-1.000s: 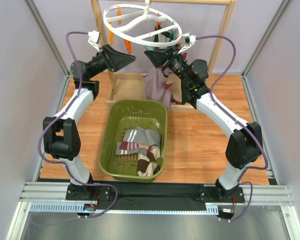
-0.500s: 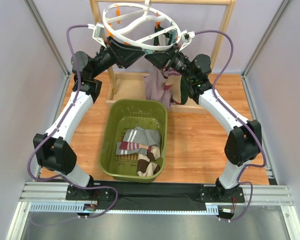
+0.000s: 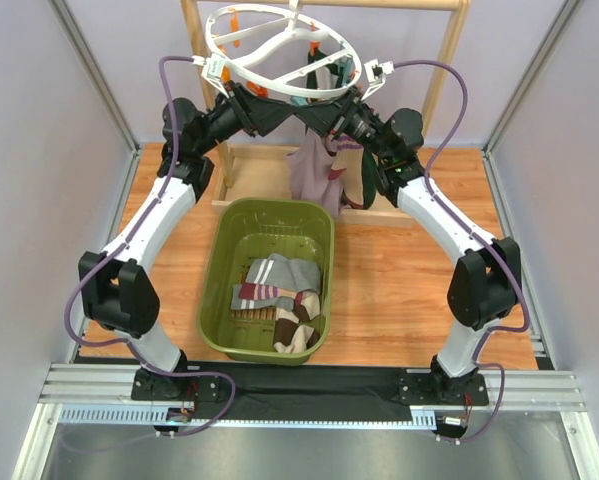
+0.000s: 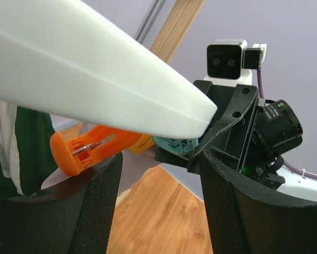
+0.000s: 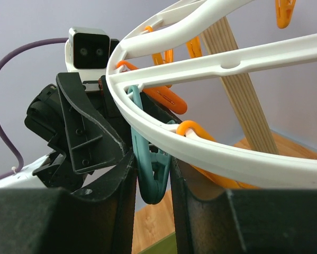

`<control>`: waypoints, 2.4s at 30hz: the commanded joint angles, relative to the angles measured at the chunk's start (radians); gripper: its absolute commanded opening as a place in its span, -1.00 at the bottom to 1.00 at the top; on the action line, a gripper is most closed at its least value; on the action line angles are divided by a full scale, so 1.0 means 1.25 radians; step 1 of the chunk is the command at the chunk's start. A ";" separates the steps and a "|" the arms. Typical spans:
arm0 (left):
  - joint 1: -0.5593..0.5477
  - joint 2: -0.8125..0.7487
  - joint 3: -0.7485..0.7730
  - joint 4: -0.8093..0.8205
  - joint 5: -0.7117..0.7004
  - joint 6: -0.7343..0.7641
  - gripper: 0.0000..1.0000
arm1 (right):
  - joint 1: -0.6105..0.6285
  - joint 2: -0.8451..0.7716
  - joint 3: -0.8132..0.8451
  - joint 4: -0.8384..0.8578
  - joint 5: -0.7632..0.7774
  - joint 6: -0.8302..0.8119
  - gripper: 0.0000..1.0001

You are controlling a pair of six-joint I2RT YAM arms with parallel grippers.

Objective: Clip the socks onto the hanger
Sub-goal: Open the clamp at the hanger.

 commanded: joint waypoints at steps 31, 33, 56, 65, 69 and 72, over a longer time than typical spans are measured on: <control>0.000 0.113 0.102 0.159 0.041 -0.143 0.05 | 0.017 0.029 0.040 0.060 -0.031 0.037 -0.99; 0.000 0.112 0.107 0.154 0.040 -0.142 -0.06 | 0.018 0.027 0.037 0.058 -0.028 0.031 -0.99; 0.004 0.107 0.112 0.087 0.031 -0.145 -1.00 | -0.004 -0.105 -0.020 -0.157 0.027 -0.106 1.00; 0.007 0.113 0.106 0.139 0.054 -0.229 -1.00 | -0.020 -0.194 -0.015 -0.376 0.015 -0.193 1.00; 0.010 0.124 0.106 0.195 0.075 -0.287 -1.00 | -0.032 -0.147 -0.017 -0.282 -0.060 -0.111 0.93; 0.011 0.120 0.106 0.202 0.081 -0.303 -1.00 | -0.032 -0.112 0.001 -0.269 -0.082 -0.088 0.68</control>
